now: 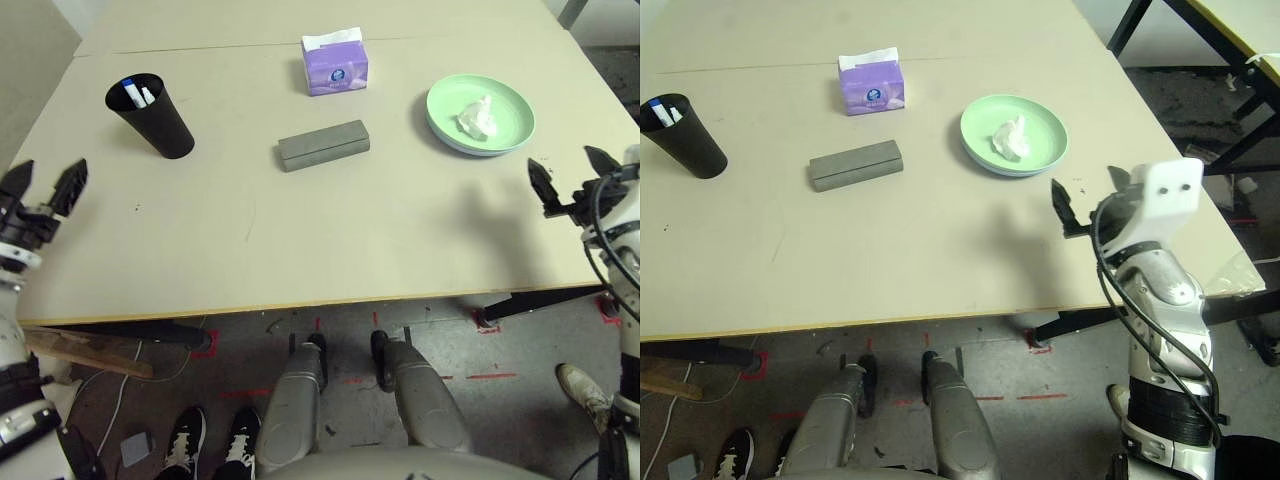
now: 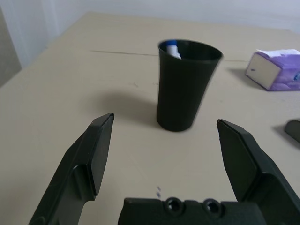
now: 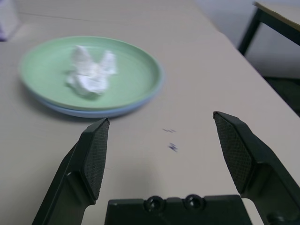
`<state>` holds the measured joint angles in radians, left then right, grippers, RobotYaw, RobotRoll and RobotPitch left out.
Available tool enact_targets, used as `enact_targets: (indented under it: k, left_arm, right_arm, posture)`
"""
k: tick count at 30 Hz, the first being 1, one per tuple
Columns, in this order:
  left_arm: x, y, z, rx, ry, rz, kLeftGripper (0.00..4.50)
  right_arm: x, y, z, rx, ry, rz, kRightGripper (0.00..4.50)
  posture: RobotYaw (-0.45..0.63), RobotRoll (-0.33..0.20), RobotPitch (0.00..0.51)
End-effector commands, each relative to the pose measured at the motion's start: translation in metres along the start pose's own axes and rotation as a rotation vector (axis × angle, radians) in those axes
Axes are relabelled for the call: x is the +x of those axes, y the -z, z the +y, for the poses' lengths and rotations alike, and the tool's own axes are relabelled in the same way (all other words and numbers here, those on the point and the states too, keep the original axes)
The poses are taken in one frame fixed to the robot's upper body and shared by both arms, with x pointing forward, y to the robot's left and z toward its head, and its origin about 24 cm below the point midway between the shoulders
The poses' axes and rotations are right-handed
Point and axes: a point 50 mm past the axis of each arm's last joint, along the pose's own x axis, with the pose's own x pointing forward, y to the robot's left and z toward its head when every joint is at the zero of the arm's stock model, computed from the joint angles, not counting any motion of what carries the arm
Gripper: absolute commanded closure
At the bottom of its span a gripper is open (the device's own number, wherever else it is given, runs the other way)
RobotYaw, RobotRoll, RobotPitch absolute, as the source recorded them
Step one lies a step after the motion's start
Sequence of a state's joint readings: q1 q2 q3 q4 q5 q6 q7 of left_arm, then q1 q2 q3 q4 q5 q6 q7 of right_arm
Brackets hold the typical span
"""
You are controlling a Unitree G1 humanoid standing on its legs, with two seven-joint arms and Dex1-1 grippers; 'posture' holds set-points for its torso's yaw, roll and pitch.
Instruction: Organize and tidy the items on the table.
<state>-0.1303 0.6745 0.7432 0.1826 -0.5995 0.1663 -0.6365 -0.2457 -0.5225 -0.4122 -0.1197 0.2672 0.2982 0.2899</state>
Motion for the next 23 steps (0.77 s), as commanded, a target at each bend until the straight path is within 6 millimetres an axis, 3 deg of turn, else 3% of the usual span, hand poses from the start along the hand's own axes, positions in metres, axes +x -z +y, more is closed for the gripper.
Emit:
enact_targets:
  k: [1, 6, 14, 19, 23]
  left_arm:
    - [-0.002, 0.003, -0.011, -0.006, 0.007, 0.016, 0.03]
    - [-0.004, -0.002, -0.018, 0.002, -0.013, 0.016, 0.03]
    - [-0.020, -0.021, -0.013, 0.047, -0.058, 0.047, 0.03]
    - [-0.025, -0.026, -0.013, 0.051, -0.062, 0.059, 0.03]
    - [-0.019, -0.029, -0.015, 0.048, -0.053, 0.044, 0.03]
  right_arm:
    - [0.004, 0.001, 0.002, 0.020, 0.015, -0.009, 0.00]
    - [0.010, -0.004, 0.017, 0.063, -0.017, -0.021, 0.00]
    - [0.014, -0.019, 0.046, 0.132, -0.053, -0.042, 0.00]
    - [0.017, -0.024, 0.060, 0.150, -0.095, -0.050, 0.00]
    - [0.017, -0.024, 0.060, 0.150, -0.081, -0.052, 0.00]
  posture:
    - [-0.13, 0.000, 0.307]
    - [-0.10, 0.000, 0.322]
    - [-0.03, 0.000, 0.376]
    - [-0.02, 0.000, 0.380]
    - [-0.03, 0.000, 0.368]
